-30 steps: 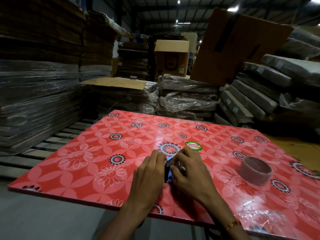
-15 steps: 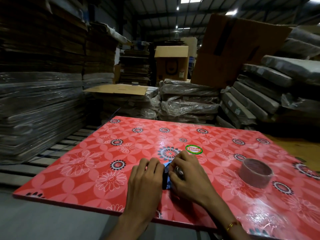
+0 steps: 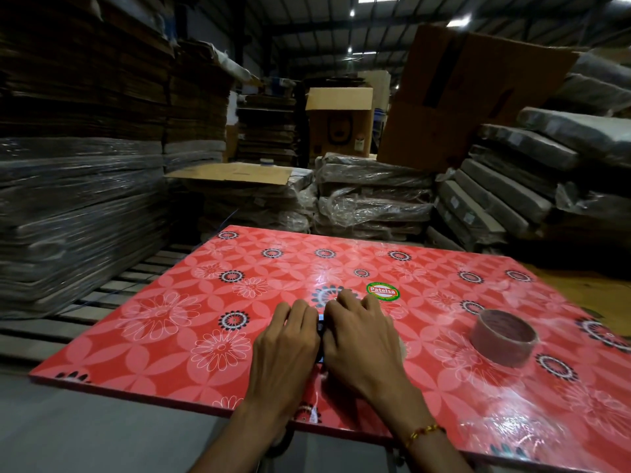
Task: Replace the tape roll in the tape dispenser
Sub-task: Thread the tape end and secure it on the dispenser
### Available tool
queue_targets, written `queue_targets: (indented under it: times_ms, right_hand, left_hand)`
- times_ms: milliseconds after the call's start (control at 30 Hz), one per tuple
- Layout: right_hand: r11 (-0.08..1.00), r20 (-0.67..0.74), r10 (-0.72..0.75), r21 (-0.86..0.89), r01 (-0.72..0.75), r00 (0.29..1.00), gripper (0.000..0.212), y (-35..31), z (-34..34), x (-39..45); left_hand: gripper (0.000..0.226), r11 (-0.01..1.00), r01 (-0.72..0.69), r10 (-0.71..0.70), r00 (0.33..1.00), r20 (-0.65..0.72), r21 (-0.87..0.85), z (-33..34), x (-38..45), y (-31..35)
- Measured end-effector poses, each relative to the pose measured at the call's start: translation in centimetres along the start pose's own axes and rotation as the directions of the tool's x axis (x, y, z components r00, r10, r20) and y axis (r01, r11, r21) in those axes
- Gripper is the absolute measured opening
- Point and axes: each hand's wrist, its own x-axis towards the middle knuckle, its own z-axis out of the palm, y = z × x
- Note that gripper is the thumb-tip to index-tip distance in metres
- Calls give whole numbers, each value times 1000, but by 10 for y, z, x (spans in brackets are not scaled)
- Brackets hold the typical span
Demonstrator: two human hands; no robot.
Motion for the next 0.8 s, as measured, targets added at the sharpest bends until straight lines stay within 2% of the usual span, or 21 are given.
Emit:
queue_targets:
  times_ms: [167, 467, 667, 800]
  right_hand:
    - [976, 28, 35, 214, -40, 999, 16, 13, 5, -7]
    - [990, -4, 71, 124, -70, 997, 12, 7, 8, 1]
    - [987, -18, 48, 155, -45, 999, 10, 9, 11, 1]
    - [970, 21, 74, 231, -77, 997, 8, 11, 10, 2]
  left_hand:
    - [8, 1000, -28, 28, 999, -38, -10, 1, 2, -5]
    - [18, 994, 25, -30, 998, -51, -106, 2, 5, -7]
    - [7, 987, 73, -80, 996, -41, -145, 2, 5, -6]
    - [20, 983, 108, -113, 993, -23, -150, 3, 7, -6]
